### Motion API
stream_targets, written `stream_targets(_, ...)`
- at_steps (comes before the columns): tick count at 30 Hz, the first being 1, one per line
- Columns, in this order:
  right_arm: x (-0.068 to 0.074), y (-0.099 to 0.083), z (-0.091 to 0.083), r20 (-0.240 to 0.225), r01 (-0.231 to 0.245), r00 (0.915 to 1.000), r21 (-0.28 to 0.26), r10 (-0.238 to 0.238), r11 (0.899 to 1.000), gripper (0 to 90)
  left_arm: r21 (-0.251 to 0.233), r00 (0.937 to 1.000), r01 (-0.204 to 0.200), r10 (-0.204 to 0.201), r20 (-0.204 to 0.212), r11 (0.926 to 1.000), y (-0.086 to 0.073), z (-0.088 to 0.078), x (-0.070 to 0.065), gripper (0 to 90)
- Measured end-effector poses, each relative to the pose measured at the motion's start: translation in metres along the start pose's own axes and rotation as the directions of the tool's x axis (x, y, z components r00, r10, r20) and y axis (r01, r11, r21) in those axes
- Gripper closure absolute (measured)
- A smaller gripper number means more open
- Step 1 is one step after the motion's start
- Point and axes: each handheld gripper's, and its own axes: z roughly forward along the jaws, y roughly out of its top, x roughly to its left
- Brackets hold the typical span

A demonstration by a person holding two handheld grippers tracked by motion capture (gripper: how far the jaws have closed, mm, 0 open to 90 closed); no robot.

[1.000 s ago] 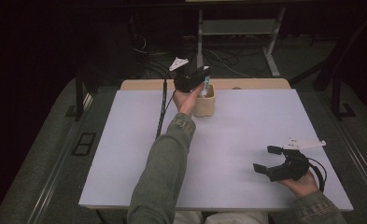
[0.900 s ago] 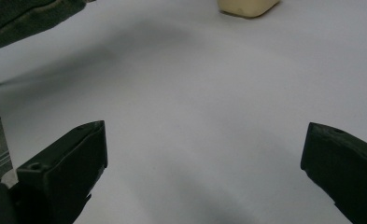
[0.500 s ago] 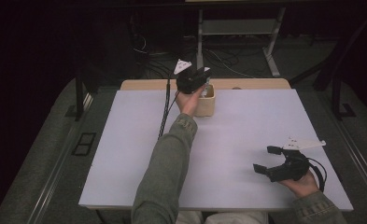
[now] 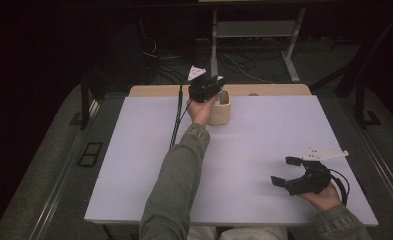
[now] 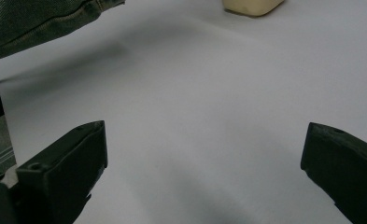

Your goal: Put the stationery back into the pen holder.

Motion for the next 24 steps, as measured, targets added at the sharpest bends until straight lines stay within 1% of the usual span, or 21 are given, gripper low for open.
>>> stream_targets(2, 0.0, 0.0, 0.0, -0.002, -0.001, 1.0, 0.002, 0.001, 1.0, 0.2, 0.005, 1.0, -0.001, 0.001, 0.003, 1.0, 0.0, -0.004, 0.001, 59.5)
stream_targets(4, 0.0, 0.0, 0.0, -0.002, 0.0, 1.0, 0.002, 0.0, 1.0, 0.2, 0.008, 1.0, -0.007, 0.007, -0.005, 0.9999, 0.001, -0.007, 0.0, 58.0)
stream_targets(9, 0.0, 0.0, 0.0, 0.001, 0.0, 1.0, 0.003, 0.0, 1.0, 0.2, 0.01, 0.9998, 0.018, -0.018, 0.004, 0.9998, 0.008, -0.018, -0.003, 49.6)
stream_targets(11, 0.0, 0.0, 0.0, 0.002, 0.0, 1.0, 0.003, 0.0, 1.0, 0.2, 0.026, 0.9996, 0.026, -0.026, 0.009, 0.9993, 0.011, -0.022, -0.004, 45.6)
stream_targets(13, 0.0, 0.0, 0.0, 0.003, 0.001, 1.0, 0.002, -0.001, 1.0, 0.2, 0.05, 0.9991, 0.04, -0.04, 0.013, 0.9979, 0.013, -0.025, -0.006, 39.1)
stream_targets(15, 0.001, 0.0, 0.0, 0.004, 0.001, 1.0, 0.002, -0.001, 1.0, 0.2, 0.062, 0.9995, 0.026, -0.027, 0.016, 0.9978, 0.015, -0.03, -0.009, 35.9)
stream_targets(17, 0.001, 0.0, 0.0, 0.005, -0.001, 1.0, 0.002, 0.001, 1.0, 0.2, 0.077, 0.9988, 0.015, -0.018, 0.045, 0.9969, 0.016, -0.036, -0.01, 30.7)
stream_targets(18, 0.001, 0.0, 0.0, 0.005, -0.001, 1.0, 0.002, 0.001, 1.0, 0.2, 0.093, 0.9985, 0.004, -0.009, 0.054, 0.9957, 0.017, -0.039, -0.01, 27.8)
stream_targets(21, 0.001, 0.0, 0.0, 0.009, -0.004, 1.0, 0.001, 0.004, 1.0, 0.2, 0.106, 0.9975, 0.0, -0.007, 0.07, 0.9943, 0.021, -0.046, -0.012, 20.4)
stream_targets(22, 0.001, 0.0, -0.001, 0.009, -0.004, 1.0, 0.0, 0.004, 1.0, 0.2, 0.109, 0.997, 0.005, -0.013, 0.076, 0.994, 0.022, -0.048, -0.012, 17.8)
stream_targets(24, 0.001, 0.0, -0.001, 0.011, -0.003, 0.9999, 0.0, 0.003, 1.0, 0.2, 0.125, 0.9963, 0.003, -0.014, 0.085, 0.9922, 0.024, -0.052, -0.011, 13.0)
